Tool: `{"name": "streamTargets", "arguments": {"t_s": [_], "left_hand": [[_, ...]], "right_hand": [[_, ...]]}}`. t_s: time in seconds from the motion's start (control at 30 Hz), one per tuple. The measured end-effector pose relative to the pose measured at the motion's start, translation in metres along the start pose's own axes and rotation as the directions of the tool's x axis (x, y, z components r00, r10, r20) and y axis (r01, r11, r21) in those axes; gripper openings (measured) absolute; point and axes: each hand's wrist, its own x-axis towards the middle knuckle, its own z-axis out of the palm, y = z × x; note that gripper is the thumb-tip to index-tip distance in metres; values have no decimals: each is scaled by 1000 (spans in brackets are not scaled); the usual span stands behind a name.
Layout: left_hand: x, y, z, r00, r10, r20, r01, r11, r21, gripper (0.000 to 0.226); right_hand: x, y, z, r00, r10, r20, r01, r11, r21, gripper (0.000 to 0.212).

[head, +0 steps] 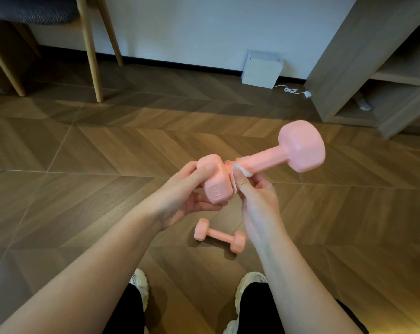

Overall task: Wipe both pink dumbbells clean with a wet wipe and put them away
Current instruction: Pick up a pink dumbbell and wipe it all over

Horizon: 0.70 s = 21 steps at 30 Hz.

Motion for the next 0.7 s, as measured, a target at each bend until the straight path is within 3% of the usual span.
{"name": "streamTargets", "arguments": {"t_s": [0.07,0.17,0.37,0.57,0.7], "left_hand": [[-1,-1,0,989,128,-67,-127,992,23,62],[-2,-3,1,940,334,-64,-313,923,222,66],[-2,-4,5,852,521,-47,-441,764,470,76],[-7,-5,0,770,636,50,-526,589,614,78],[-8,-6,1,816,578,-13,-459,661,594,74]], "right_hand": [[-1,-1,2,1000,0,6,-1,1000,25,25],[-2,-6,1,1000,30,3,-30,992,127,30],[5,-19,-5,993,106,-46,-83,933,349,16],[15,-28,-15,979,185,-82,-108,822,559,19],[12,-31,-17,979,197,-49,-121,760,639,22]]}}
